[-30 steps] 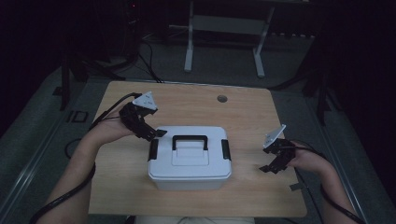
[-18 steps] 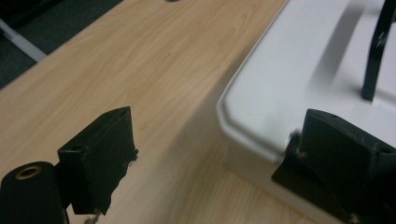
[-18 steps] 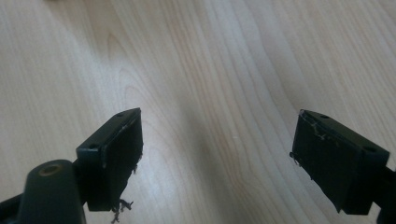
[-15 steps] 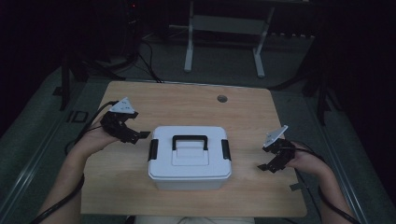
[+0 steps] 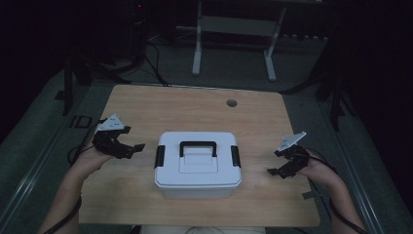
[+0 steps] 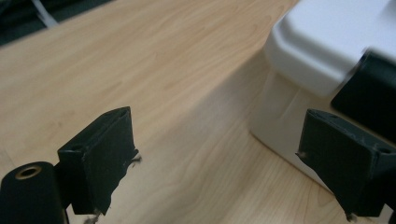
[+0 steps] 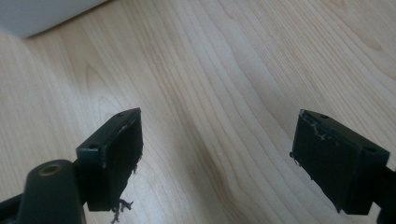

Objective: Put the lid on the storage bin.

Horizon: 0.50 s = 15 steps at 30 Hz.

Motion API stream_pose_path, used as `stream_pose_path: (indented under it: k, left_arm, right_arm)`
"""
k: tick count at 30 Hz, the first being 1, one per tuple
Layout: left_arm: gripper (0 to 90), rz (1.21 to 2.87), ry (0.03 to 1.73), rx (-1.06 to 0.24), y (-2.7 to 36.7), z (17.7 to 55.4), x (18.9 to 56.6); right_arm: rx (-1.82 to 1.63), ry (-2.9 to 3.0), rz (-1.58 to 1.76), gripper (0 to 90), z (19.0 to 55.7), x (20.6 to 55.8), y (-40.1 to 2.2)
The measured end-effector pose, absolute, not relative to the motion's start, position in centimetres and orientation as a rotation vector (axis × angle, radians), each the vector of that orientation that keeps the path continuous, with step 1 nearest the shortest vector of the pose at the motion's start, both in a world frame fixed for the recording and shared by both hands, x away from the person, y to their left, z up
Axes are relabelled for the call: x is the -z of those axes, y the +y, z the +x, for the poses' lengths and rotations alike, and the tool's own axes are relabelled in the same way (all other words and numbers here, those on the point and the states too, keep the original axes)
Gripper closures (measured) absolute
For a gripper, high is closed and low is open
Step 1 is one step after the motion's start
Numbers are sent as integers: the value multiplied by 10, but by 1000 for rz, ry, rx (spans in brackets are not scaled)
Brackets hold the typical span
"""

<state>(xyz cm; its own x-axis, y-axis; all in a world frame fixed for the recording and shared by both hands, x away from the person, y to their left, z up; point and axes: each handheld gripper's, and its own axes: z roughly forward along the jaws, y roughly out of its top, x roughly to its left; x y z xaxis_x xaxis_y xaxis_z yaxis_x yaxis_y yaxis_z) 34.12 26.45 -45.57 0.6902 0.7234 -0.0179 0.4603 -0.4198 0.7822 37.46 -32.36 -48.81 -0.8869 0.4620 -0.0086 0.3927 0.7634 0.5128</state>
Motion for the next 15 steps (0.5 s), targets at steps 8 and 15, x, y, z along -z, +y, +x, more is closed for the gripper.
stream_pose_path:
  k: [8, 15]
  left_arm:
    - [106, 2053, 963, -421, 274, 334, 485]
    - [106, 1968, 1039, -490, 281, 330, 500]
  right_arm:
    - [-871, 2715, 778, 161, 372, 498, -333]
    - [-985, 2515, 917, 161, 371, 504, -340]
